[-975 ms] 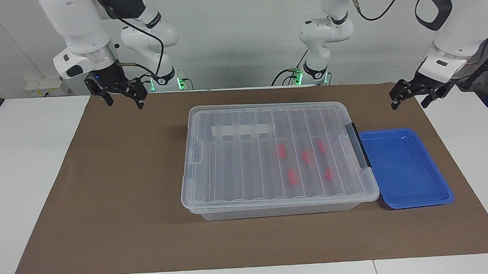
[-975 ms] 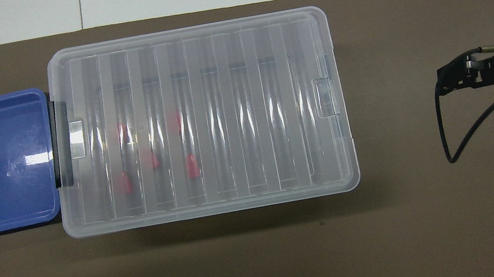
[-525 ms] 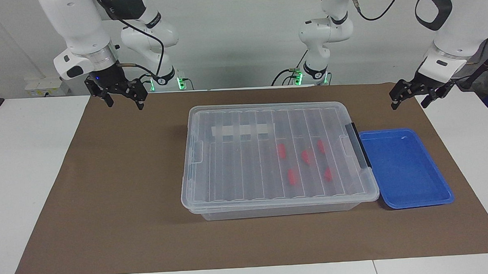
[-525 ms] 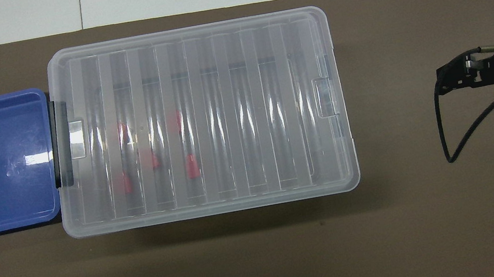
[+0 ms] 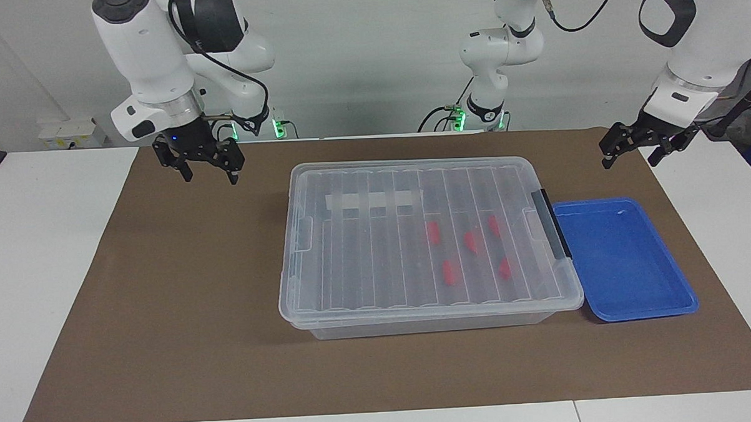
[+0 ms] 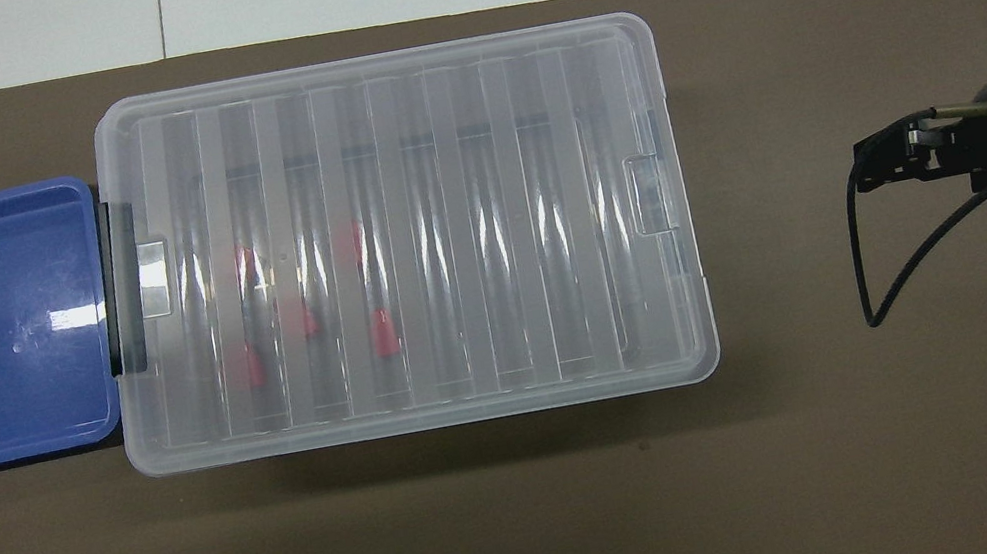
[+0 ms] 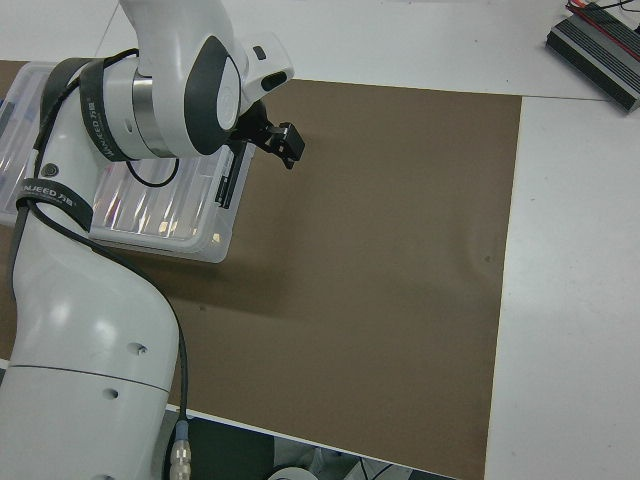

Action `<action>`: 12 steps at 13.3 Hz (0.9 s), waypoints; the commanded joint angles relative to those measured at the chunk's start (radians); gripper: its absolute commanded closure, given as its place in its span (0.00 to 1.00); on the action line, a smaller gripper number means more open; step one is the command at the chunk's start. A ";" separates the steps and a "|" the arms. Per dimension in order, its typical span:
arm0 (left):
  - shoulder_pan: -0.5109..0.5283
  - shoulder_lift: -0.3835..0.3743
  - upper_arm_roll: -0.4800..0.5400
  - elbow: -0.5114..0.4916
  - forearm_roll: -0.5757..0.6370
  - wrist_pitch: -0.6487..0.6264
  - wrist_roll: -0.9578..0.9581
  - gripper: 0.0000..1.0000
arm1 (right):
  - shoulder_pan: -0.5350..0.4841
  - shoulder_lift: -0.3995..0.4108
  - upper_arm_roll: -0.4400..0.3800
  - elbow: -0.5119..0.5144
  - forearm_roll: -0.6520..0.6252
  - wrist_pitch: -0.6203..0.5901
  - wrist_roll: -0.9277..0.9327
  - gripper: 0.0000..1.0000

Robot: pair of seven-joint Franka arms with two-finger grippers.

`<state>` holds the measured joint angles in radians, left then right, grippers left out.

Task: Place red block in blue tray from box
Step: 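Grip the clear lid edge with the right gripper and slide it away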

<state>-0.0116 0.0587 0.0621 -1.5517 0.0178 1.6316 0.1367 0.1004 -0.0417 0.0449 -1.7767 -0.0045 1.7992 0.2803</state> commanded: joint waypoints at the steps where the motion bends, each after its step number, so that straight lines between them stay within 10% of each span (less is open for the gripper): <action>1: 0.004 -0.014 -0.001 -0.011 -0.007 -0.007 -0.006 0.00 | 0.031 0.015 0.001 -0.050 0.005 0.087 -0.003 0.01; 12: 0.004 -0.014 -0.001 -0.011 -0.007 -0.007 -0.006 0.00 | 0.151 0.155 0.003 -0.061 -0.054 0.264 0.154 0.01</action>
<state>-0.0116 0.0587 0.0621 -1.5517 0.0178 1.6316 0.1367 0.2474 0.1200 0.0474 -1.8215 -0.0376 2.0632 0.4055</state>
